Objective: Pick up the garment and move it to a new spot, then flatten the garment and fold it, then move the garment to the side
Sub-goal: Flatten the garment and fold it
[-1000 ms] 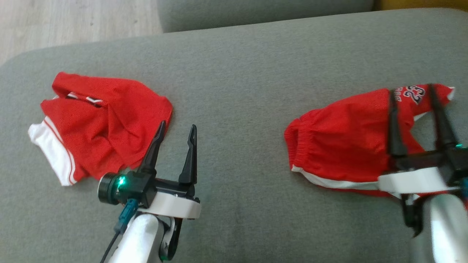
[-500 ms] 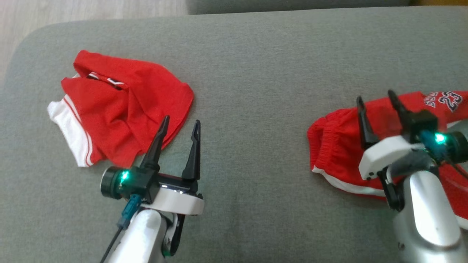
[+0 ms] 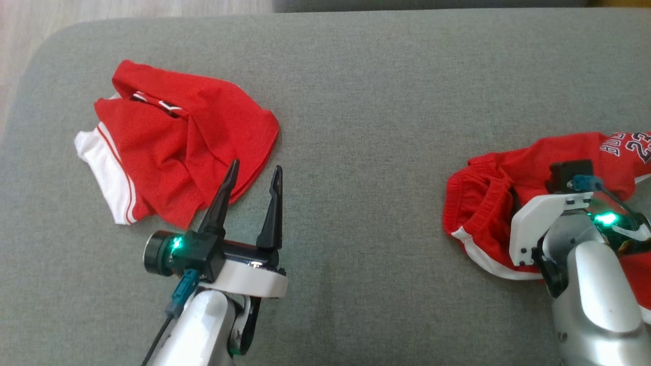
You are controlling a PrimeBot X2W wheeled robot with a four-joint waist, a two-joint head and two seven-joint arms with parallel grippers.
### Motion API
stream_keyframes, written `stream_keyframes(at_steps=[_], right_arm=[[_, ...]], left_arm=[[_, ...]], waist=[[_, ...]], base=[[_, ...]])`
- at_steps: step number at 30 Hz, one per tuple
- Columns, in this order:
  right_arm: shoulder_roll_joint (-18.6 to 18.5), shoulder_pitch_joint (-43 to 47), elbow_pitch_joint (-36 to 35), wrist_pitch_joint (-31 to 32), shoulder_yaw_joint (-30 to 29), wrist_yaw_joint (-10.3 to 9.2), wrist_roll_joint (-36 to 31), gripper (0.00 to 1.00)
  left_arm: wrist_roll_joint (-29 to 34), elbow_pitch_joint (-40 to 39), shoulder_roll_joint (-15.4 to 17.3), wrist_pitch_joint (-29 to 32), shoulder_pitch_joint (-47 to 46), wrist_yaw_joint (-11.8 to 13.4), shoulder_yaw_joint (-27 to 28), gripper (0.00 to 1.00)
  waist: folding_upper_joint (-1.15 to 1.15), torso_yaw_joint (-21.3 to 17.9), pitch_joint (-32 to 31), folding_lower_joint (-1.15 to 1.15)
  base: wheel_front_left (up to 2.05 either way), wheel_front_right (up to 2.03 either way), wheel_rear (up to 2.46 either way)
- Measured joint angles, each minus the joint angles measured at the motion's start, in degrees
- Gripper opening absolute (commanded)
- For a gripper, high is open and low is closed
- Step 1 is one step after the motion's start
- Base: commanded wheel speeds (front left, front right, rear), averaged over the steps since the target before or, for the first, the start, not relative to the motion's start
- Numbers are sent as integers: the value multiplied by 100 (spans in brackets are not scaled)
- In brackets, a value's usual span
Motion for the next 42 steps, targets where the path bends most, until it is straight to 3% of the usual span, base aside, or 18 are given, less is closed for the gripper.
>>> stream_keyframes(at_steps=[1,2,3,12,19,30,31,32,37,42], right_arm=[[-1,-17,18,-7,2,0,64,100],[-4,-48,45,-47,1,0,162,61],[-10,-97,92,-119,3,0,227,0],[-9,-275,350,-1552,326,0,523,0],[-13,-1140,448,-2541,421,0,522,0],[-48,-1969,1269,-2785,969,0,410,0],[-53,-2011,1410,-2696,999,0,314,64],[-59,-2018,1511,-2692,1027,0,210,100],[-75,-1914,1686,-3072,1004,0,153,100],[-76,-1437,1263,-3506,644,0,198,100]], left_arm=[[0,-7,0,0,-7,27,0,100],[0,-10,0,0,-24,26,1,100],[0,-11,0,0,-46,26,1,100],[2,0,-1,0,-63,20,16,100],[2,-4,-1,0,-64,-23,8,100],[-35,-21,-1,0,-66,-13,-36,100],[-35,-21,-1,0,-66,-12,-37,100],[-34,-20,-1,0,-66,5,-36,100],[-32,-19,-1,0,-68,26,-2,100],[-14,-22,-1,0,-66,24,66,100]], waist=[[0,-2,24,0],[0,-6,46,0],[0,-13,66,0],[0,-50,87,0],[0,125,73,1],[0,459,190,1],[0,465,192,1],[0,465,191,1],[0,352,120,0],[0,82,2,0]], base=[[0,0,0],[0,0,0],[0,0,0],[0,0,0],[0,0,0],[0,0,0],[0,0,0],[0,0,0],[0,0,0],[0,0,0]])
